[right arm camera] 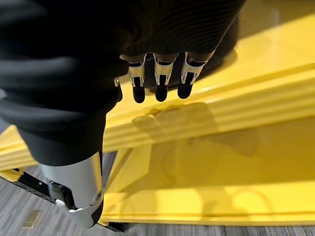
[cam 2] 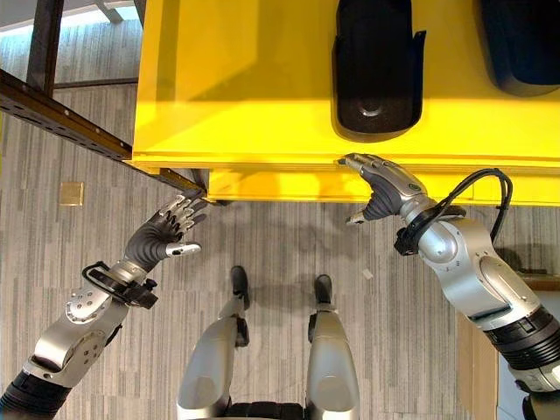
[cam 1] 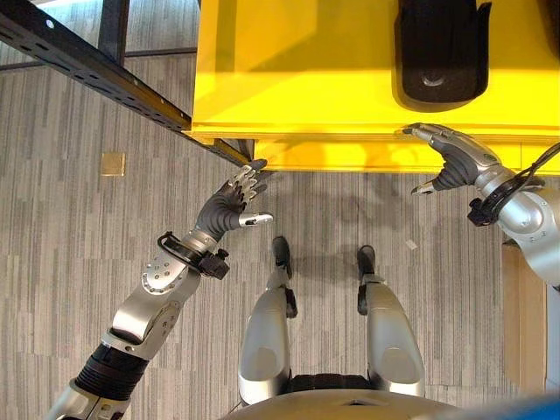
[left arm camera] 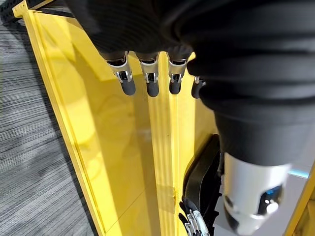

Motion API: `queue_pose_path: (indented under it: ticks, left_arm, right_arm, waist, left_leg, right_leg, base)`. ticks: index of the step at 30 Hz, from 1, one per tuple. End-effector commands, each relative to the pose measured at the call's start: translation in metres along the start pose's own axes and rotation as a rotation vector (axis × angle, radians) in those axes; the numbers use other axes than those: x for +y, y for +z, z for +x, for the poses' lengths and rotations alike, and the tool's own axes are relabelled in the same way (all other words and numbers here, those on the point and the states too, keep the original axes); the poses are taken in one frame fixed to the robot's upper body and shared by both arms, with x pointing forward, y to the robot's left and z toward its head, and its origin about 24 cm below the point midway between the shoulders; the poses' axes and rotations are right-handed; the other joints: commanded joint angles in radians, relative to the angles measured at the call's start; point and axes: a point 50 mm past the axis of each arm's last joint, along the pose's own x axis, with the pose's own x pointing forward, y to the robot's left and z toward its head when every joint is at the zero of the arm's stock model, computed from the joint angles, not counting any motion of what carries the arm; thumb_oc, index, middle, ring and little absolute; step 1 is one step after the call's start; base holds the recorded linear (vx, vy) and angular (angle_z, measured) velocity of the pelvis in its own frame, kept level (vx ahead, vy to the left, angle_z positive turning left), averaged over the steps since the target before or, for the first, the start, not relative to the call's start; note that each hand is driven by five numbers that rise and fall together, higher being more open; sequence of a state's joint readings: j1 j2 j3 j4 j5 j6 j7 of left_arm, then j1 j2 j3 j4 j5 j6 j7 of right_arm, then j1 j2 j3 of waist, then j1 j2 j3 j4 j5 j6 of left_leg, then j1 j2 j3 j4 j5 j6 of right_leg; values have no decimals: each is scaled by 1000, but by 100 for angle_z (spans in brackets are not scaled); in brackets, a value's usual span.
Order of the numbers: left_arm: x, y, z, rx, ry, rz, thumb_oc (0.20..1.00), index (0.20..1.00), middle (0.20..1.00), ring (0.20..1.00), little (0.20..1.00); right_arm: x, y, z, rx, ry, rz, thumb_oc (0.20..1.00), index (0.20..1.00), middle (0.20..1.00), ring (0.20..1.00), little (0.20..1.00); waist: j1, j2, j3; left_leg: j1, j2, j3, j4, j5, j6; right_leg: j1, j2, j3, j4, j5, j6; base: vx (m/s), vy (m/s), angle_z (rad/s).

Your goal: Move parts from the plastic box to the shelf.

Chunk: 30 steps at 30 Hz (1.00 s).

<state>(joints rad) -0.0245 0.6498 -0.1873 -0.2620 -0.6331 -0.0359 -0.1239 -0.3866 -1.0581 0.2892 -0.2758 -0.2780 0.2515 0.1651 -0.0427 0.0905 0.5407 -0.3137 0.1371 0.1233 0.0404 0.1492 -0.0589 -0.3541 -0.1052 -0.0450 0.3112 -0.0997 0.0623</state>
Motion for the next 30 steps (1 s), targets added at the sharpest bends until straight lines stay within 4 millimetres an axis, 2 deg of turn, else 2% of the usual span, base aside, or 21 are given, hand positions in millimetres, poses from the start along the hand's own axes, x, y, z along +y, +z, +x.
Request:
queue_pose_path:
  ticks: [1,12,22,23,27,28,30]
  left_arm:
    - [1,8,-6,-40,4,50,1000,1000,1000,1000,1000]
    - [3,5,-5,-16,6,62,1000,1000,1000,1000,1000]
    - [3,2,-3,-16,12,69,1000,1000,1000,1000,1000]
    - [3,3,-4,-22,7,73,1000,1000,1000,1000,1000]
    - [3,3,-5,-24,12,72,1000,1000,1000,1000,1000]
    - [4,2,-7,-27,16,69,1000,1000,1000,1000,1000]
    - [3,2,-8,-32,24,68,1000,1000,1000,1000,1000]
  right_arm:
    - [-8,11,2,-42,-32,49,1000,1000,1000,1000,1000]
    - [-11,-1,6,52,-49,128,1000,1000,1000,1000,1000]
    - [-37,-3,8,70,-193,4,1000,1000,1000,1000,1000]
    - [-45,1,7,52,-213,-23,1000,1000,1000,1000,1000]
    - [-54,7,3,26,-241,-60,1000,1000,1000,1000,1000]
    - [-60,18,-3,-28,-251,-105,1000,1000,1000,1000,1000]
    - [-62,26,-9,-63,-259,-145,1000,1000,1000,1000,1000]
  waist:
    - [-14,-21,-21]
    - [-11,-22,-21]
    - [-7,-16,-21]
    - [-8,-14,-21]
    - [-12,-13,-21]
    - [-20,-14,-21]
    - [-26,-15,-21]
  left_leg:
    - [10,4,-22,55,-91,-5]
    - [-25,9,-25,73,-89,-6]
    - [-50,8,-28,86,-91,-7]
    - [-54,8,-27,88,-90,-8]
    - [-51,6,-26,88,-93,-10]
    - [-47,8,-21,87,-94,-13]
    - [-46,8,-19,88,-95,-13]
  right_leg:
    - [19,47,-39,47,-67,-31]
    - [-24,51,-39,92,-80,-38]
    - [-57,53,-39,132,-95,-43]
    - [-62,52,-38,137,-97,-44]
    - [-61,52,-35,139,-99,-44]
    - [-61,52,-30,140,-99,-43]
    - [-62,52,-25,140,-98,-43]
  base:
    - [11,-41,2]
    - [11,-30,2]
    - [0,-1,0]
    - [-2,9,-3]
    - [1,16,-1]
    - [6,38,-3]
    - [-5,56,-5]
